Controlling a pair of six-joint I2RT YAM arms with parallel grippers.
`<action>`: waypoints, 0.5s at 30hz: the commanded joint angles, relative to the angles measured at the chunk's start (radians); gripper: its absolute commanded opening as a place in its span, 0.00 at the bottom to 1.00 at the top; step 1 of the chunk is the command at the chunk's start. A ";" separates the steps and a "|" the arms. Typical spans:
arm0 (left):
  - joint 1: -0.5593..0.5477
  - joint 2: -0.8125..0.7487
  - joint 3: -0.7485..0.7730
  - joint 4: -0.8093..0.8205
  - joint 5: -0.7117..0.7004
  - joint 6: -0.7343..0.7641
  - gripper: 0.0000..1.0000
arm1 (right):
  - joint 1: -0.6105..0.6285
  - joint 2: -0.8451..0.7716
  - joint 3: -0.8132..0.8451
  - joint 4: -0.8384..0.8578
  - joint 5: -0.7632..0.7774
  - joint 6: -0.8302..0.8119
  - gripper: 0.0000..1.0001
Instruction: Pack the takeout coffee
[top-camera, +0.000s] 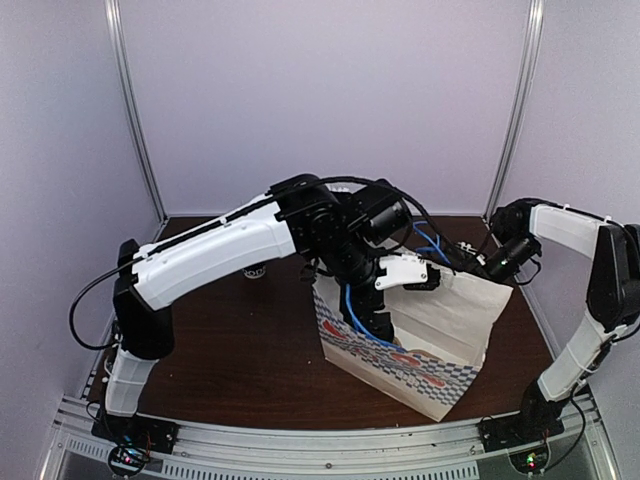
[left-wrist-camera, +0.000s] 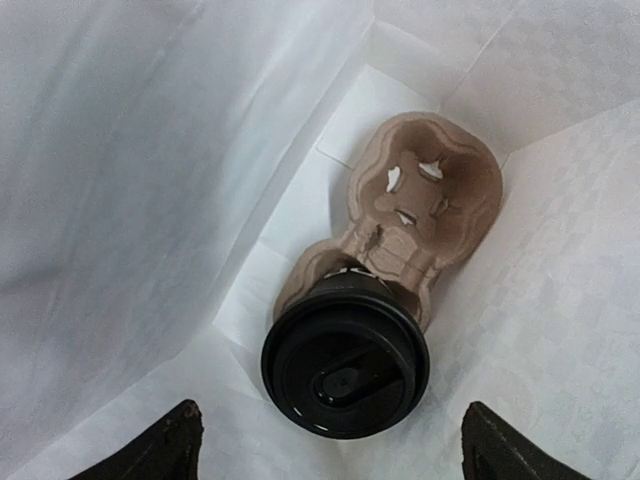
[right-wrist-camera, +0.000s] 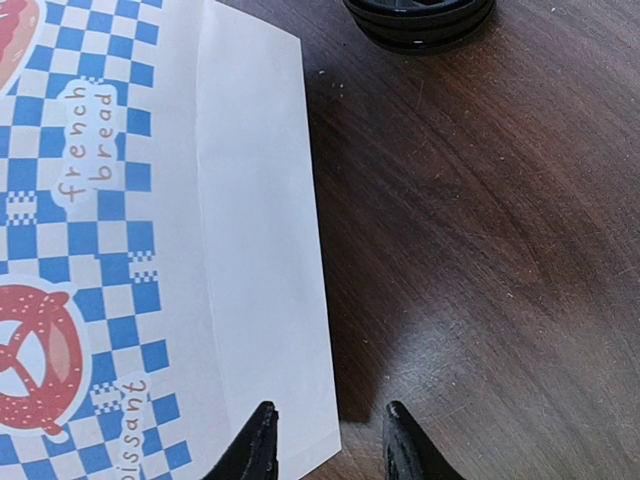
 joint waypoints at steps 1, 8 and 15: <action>-0.008 -0.132 -0.089 0.183 0.019 0.011 0.90 | 0.001 -0.039 0.033 -0.028 -0.028 -0.001 0.37; -0.007 -0.294 -0.298 0.444 0.019 0.006 0.89 | 0.001 -0.096 0.057 -0.050 -0.061 0.013 0.37; -0.006 -0.457 -0.497 0.689 -0.105 -0.036 0.88 | 0.001 -0.169 0.117 -0.083 -0.089 0.055 0.37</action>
